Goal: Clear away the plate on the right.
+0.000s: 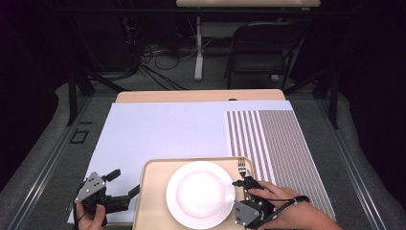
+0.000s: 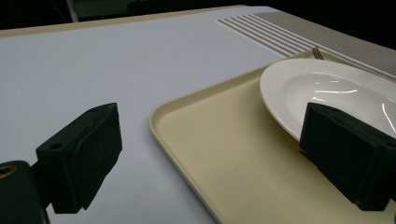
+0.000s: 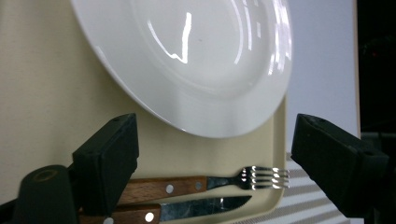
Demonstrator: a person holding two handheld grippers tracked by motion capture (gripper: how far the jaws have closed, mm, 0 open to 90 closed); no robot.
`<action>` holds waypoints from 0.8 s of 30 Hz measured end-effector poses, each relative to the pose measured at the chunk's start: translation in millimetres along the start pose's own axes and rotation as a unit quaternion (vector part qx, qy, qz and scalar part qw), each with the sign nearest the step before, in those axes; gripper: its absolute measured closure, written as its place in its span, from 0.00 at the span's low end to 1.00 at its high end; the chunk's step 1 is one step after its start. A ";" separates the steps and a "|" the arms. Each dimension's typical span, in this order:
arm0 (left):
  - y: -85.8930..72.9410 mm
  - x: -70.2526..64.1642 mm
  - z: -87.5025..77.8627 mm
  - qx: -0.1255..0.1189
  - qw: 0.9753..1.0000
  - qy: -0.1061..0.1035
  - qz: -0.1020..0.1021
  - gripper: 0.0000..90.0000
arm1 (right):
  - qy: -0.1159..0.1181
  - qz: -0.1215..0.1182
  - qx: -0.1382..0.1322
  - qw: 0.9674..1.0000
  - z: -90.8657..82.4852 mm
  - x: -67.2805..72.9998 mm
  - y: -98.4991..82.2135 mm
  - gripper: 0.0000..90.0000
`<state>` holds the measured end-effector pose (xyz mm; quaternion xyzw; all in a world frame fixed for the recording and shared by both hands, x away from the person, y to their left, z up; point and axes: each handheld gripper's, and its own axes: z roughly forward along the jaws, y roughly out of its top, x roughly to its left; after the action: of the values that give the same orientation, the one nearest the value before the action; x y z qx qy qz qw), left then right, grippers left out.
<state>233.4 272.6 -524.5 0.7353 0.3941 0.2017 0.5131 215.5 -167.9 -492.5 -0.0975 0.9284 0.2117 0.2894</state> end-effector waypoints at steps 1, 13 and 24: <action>0.1 0.0 -0.2 0.000 1.000 0.000 0.001 0.07 | -0.006 0.008 -0.004 1.000 -0.3 -2.2 -2.3 0.16; 0.2 0.0 -0.7 0.001 1.000 0.000 0.000 0.07 | -0.047 0.232 -0.035 0.971 -8.0 -17.4 -44.6 0.02; 0.3 -0.2 -1.2 0.001 1.000 0.001 -0.002 0.07 | -0.078 0.375 -0.069 0.921 -17.4 -14.0 -80.8 0.00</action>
<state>232.6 273.1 -523.7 0.7350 0.3961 0.2012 0.5122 242.7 -246.9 -498.7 0.2547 0.8548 0.3749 0.2528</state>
